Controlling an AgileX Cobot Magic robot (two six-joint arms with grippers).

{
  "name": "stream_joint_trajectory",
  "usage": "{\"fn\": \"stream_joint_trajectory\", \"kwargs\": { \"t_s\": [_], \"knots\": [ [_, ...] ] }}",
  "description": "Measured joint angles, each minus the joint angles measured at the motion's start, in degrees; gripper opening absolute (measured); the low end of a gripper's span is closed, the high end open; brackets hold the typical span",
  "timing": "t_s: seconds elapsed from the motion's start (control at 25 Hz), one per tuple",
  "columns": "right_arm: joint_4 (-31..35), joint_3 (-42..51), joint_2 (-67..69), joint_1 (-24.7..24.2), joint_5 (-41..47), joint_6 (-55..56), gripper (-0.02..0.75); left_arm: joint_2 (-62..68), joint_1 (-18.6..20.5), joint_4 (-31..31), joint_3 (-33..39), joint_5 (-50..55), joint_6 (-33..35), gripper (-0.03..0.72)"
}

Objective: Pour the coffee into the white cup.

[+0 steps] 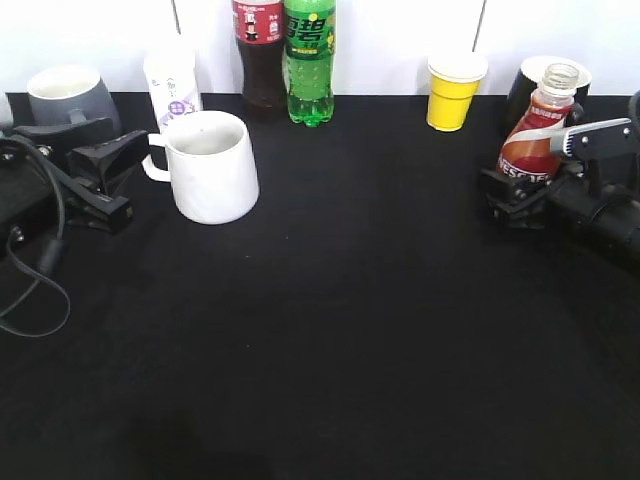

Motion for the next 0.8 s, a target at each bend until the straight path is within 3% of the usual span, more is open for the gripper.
{"fn": "stream_joint_trajectory", "kwargs": {
  "t_s": [0.2,0.36,0.52,0.6,0.68,0.8],
  "knots": [
    [0.27,4.54,-5.4,0.0,5.63,0.0,0.615,-3.48,0.0,0.0,0.0,5.27,0.0,0.328],
    [0.45,11.13,-11.02,0.0,7.69,0.0,0.615,-8.99,0.0,0.47,0.04,19.66,0.0,0.328],
    [0.6,12.04,-25.6,0.0,30.8,0.0,0.602,-17.29,0.0,0.57,-4.18,49.84,-5.15,0.328],
    [-0.68,10.94,-34.09,0.71,48.07,2.84,0.595,-20.1,-0.05,-4.48,-10.65,68.7,-5.76,0.328],
    [-0.4,6.7,-41.94,6.81,68.61,3.98,0.594,-23.1,-0.1,-7.73,-16.97,83.57,-5.83,0.328],
    [6.77,-0.22,-54.93,16.11,84.43,4.28,0.594,-31.98,-0.1,-8.33,-19.96,94.51,-5.83,0.328]
  ]
}}
